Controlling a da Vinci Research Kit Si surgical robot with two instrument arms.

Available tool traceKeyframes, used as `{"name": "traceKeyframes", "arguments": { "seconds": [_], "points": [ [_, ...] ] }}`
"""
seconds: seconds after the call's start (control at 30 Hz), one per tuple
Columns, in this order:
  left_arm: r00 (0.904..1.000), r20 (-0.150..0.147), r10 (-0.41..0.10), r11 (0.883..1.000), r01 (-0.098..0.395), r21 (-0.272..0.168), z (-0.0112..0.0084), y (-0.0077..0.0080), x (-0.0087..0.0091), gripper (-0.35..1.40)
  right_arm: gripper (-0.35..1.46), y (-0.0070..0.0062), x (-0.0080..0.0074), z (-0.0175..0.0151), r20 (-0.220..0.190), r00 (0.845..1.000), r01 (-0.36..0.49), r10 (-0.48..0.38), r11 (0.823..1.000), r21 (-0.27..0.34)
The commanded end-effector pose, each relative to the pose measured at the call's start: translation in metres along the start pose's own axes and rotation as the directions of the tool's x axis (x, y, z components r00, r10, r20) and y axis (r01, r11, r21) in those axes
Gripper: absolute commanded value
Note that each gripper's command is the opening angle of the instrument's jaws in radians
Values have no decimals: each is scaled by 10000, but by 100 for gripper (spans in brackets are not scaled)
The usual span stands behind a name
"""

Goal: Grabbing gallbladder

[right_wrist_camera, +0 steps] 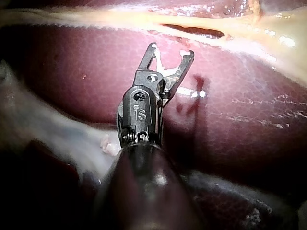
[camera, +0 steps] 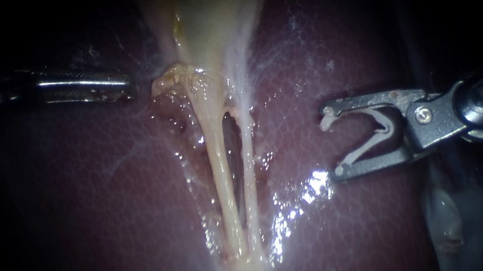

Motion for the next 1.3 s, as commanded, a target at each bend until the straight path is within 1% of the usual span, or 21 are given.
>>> {"name": "traceKeyframes", "arguments": {
  "seconds": [0.03, 0.23, 0.27, 0.3, 0.4, 0.5, 0.6, 0.8, 0.93, 1.03, 1.13, 1.3],
  "points": [
    [10000, 4, 2, 10000, -2, 0, 0, 0, 0, -35, 50, 0, 0, 0, 0, 10000, 3, -3, 10000, 4],
    [10000, 4, -1, 10000, 1, 1, 0, 0, -1, -35, 50, 0, 0, 0, -1, 10000, 4, -4, 10000, 6],
    [10000, 4, -2, 10000, 2, 0, 0, 0, -1, -23, 50, 0, 0, 0, -1, 10000, 4, -4, 10000, 6],
    [10000, 5, -5, 10000, 5, -5, 1, 0, -2, 7, 50, 0, 0, 0, -1, 10000, 5, -5, 10000, 6],
    [10000, 6, -12, 10000, 12, -49, 4, 0, -3, 47, 50, 0, 0, 0, -1, 10000, 4, -4, 10000, 6],
    [10000, -18, -79, 10000, 79, 23, 7, 0, -4, 69, 50, 0, 0, 0, -1, 10000, 4, -4, 10000, 6],
    [10000, -19, 91, 10000, -91, 9, 9, -1, -6, 83, 50, 0, 0, 0, -1, 10000, 4, -4, 10000, 6],
    [10000, -15, 78, 10000, -78, -20, 15, 0, -8, 84, 50, 0, -1, -1, -1, 10000, 5, -5, 10000, 7],
    [10000, -8, 58, 10000, -58, -74, 25, 3, -11, 83, 50, 0, -1, -1, -1, 10000, 6, -6, 10000, 9],
    [10000, 2, 59, 9999, -59, -117, 38, 5, -11, 81, 50, 0, -1, -1, -1, 10000, 6, -6, 10000, 9],
    [9999, 19, 146, 9999, -146, -62, 55, 8, -6, 78, 50, 0, -1, -1, -1, 10000, 6, -6, 10000, 9],
    [10000, 49, -24, 10000, 24, 8, 81, 13, 4, 73, 50, 0, -1, -1, -1, 10000, 7, -7, 10000, 9]
  ]
}}
